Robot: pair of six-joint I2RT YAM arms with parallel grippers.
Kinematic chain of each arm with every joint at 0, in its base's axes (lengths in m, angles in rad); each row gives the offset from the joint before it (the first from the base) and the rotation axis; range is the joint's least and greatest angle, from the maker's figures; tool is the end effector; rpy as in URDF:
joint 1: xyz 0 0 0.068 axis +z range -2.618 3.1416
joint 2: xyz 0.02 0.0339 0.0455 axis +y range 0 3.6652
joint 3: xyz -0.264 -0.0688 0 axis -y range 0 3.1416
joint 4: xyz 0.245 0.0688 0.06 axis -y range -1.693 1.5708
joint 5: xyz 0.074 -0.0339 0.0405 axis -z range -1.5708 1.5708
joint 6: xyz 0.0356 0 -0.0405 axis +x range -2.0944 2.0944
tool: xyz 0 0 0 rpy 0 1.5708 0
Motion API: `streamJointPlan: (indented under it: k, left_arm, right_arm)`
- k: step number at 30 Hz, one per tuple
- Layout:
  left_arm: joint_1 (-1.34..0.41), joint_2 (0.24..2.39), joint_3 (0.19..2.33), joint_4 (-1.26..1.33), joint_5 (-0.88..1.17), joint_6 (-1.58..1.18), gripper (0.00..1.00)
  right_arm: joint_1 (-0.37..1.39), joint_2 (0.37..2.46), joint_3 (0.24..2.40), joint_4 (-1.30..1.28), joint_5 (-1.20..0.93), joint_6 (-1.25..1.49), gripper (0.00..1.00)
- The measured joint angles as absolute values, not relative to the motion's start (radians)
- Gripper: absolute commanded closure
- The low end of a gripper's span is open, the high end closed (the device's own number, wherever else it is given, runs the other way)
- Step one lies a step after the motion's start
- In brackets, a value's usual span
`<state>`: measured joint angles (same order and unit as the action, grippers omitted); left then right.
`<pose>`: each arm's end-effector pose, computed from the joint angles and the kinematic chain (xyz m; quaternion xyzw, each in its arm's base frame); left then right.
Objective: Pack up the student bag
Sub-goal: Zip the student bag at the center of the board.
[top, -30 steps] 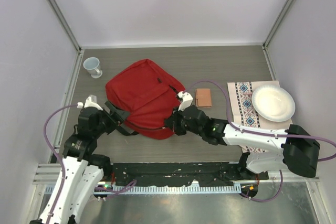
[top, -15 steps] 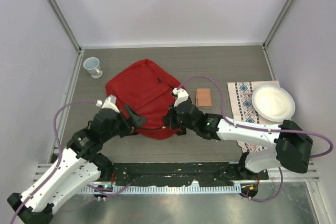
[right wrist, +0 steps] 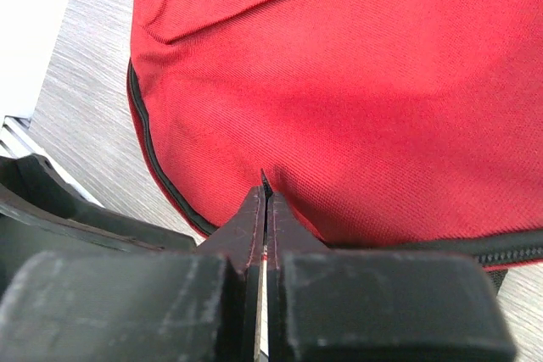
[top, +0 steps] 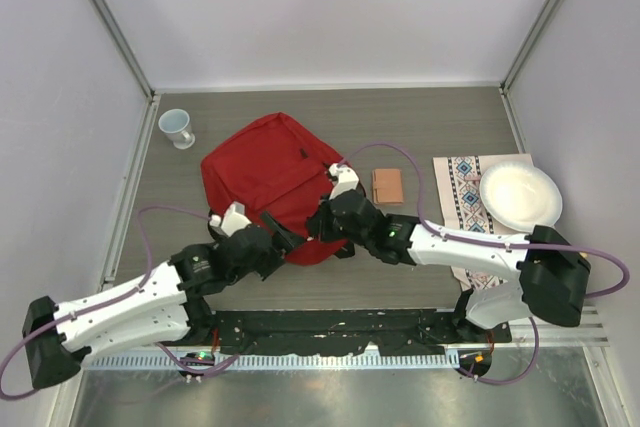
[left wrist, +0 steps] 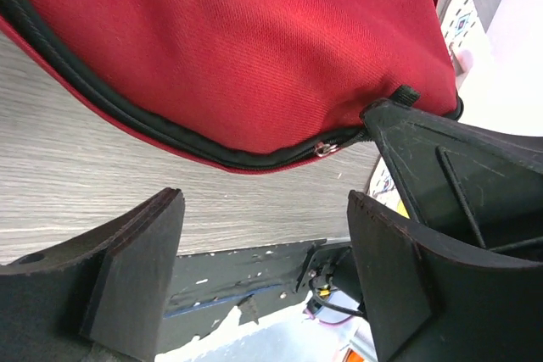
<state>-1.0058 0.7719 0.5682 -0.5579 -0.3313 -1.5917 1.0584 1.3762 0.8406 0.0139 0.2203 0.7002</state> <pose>0.0959 -0.1296 0.2325 -0.3240 0.8493 -0.3333 0.2503 0.1561 0.2616 0.2449 -0.0991 0.8564 0.3228 0.3907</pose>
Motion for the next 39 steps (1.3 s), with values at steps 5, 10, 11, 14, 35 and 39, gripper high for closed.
streamJointPlan:
  k: [5,10,11,14,35,39]
  left_arm:
    - [-1.09,0.829,0.524,-0.455,-0.428,-1.701,0.33]
    - [-1.091,0.891,0.496,-0.407,-0.493,-1.772,0.35]
    - [-1.092,0.896,0.495,-0.399,-0.503,-1.781,0.34]
    - [-1.092,0.896,0.471,-0.362,-0.531,-1.808,0.3]
    - [-1.096,0.735,0.37,-0.423,-0.639,-1.955,1.0]
    - [-1.095,0.584,0.358,-0.573,-0.64,-1.981,1.0]
  right_arm:
    - [1.058,1.326,0.802,0.015,0.228,0.707,0.99]
    - [1.058,1.254,0.742,0.023,0.225,0.71,0.99]
    - [1.058,1.249,0.735,0.024,0.224,0.71,0.99]
    - [1.058,1.238,0.717,0.031,0.221,0.712,0.99]
    - [1.061,1.222,0.691,0.038,0.224,0.714,0.99]
    - [1.061,1.198,0.688,0.024,0.262,0.715,0.99]
